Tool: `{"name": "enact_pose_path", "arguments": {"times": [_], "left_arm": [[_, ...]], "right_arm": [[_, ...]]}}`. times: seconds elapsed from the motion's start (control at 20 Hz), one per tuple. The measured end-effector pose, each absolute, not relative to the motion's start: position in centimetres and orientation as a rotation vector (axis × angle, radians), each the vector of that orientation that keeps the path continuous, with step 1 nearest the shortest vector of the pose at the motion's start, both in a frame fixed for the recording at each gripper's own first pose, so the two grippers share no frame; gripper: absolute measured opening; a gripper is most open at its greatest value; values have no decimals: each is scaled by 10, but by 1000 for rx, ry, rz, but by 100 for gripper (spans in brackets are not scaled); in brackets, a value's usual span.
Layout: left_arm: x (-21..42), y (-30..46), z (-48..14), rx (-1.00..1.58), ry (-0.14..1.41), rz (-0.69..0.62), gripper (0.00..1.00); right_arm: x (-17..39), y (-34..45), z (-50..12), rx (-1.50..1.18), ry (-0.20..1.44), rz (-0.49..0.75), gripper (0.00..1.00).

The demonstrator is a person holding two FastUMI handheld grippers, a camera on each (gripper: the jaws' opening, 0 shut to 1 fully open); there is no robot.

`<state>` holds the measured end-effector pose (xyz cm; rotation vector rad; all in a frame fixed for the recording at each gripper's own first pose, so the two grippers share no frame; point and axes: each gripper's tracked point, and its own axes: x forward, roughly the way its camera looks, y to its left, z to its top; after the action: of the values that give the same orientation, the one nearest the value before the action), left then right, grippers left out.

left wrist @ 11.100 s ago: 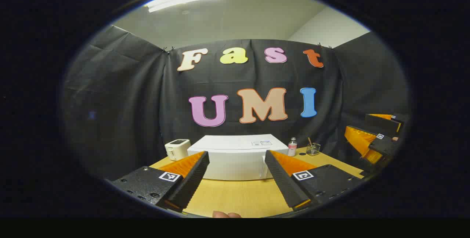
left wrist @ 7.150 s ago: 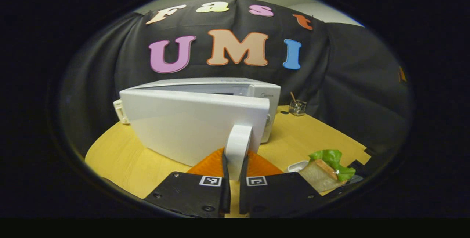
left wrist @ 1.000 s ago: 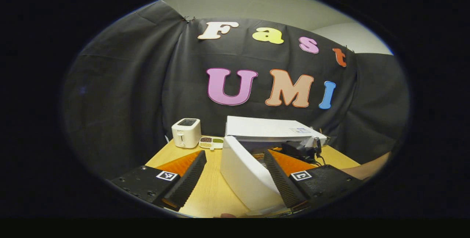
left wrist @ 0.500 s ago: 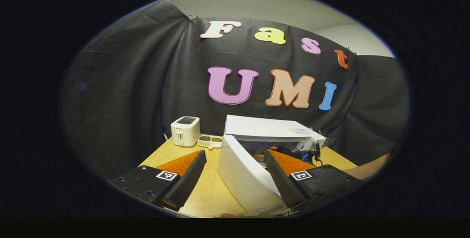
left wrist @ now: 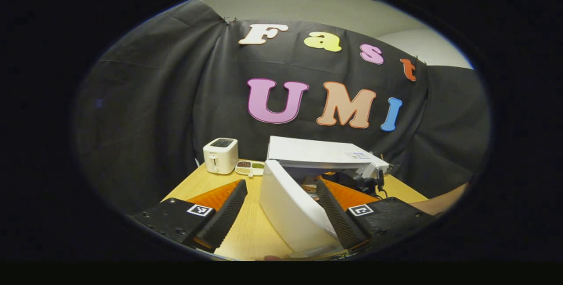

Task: Open the microwave oven with the left hand, put the food in, and close the microwave oven.

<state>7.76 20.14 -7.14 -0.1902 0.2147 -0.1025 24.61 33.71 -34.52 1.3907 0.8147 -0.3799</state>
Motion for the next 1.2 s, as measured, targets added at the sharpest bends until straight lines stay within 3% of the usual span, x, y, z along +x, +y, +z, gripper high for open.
{"name": "enact_pose_path", "arguments": {"times": [0.15, 0.2, 0.25, 0.3, 0.35, 1.2], "left_arm": [[78, 199, -68, -193, 206, -103, 96], [78, 198, -68, -194, 204, -103, 96], [78, 197, -67, -195, 202, -104, 96], [76, 197, -67, -195, 200, -104, 96], [75, 196, -66, -195, 199, -105, 96], [30, 194, -48, -126, 164, -42, 96]], "right_arm": [[240, 337, -342, 1362, 846, -365, 80], [238, 336, -341, 1354, 855, -362, 91], [236, 336, -339, 1346, 860, -357, 80], [233, 335, -339, 1339, 864, -352, 80], [231, 335, -339, 1336, 864, -347, 92], [193, 293, -286, 1251, 819, -212, 92]]}}
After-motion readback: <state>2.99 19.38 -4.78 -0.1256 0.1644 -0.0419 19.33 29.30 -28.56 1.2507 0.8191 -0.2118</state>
